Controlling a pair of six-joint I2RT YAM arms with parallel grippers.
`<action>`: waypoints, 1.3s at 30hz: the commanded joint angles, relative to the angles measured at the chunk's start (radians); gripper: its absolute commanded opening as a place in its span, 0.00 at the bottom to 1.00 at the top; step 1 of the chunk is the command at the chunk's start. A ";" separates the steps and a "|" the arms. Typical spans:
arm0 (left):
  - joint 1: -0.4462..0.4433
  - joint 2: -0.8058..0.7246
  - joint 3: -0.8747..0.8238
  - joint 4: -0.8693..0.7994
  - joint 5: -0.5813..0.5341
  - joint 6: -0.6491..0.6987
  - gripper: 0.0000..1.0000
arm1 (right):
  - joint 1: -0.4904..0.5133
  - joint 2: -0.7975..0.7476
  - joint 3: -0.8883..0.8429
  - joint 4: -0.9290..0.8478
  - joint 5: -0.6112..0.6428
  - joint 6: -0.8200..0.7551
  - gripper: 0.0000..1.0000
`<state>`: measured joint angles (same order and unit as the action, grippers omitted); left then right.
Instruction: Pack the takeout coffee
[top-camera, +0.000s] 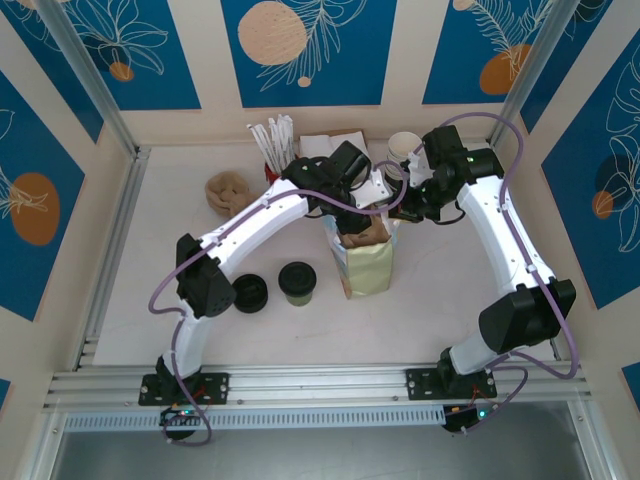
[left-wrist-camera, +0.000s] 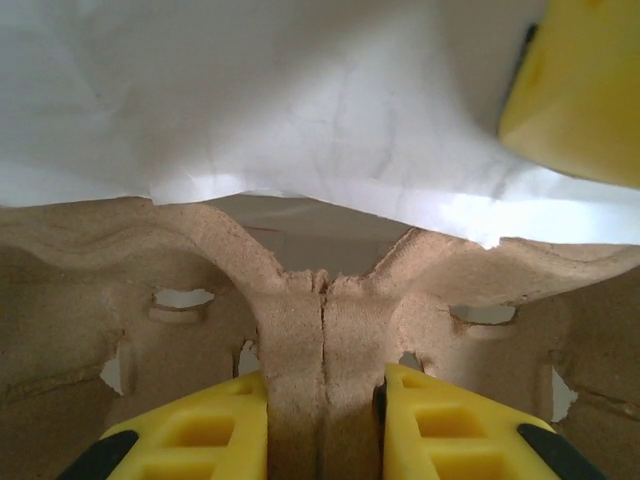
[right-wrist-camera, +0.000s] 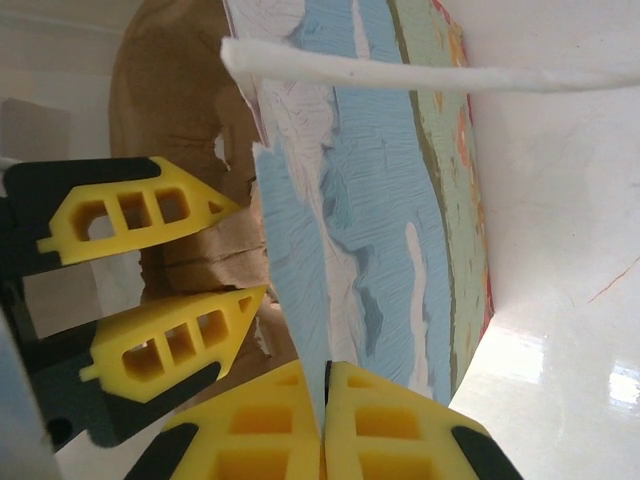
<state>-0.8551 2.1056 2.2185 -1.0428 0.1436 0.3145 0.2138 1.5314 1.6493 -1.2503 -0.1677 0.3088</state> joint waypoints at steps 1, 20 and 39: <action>-0.033 -0.005 0.049 -0.048 0.002 0.050 0.25 | 0.001 0.007 0.035 0.009 -0.010 -0.031 0.06; -0.029 -0.030 0.041 -0.084 -0.073 0.093 0.25 | 0.001 0.015 0.047 0.009 0.009 -0.050 0.05; -0.023 0.069 0.022 0.078 0.130 -0.007 0.26 | 0.001 0.016 0.036 0.048 -0.086 -0.027 0.05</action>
<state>-0.8593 2.1296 2.2360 -1.0161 0.1837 0.3267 0.1963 1.5543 1.6810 -1.2503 -0.1646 0.2779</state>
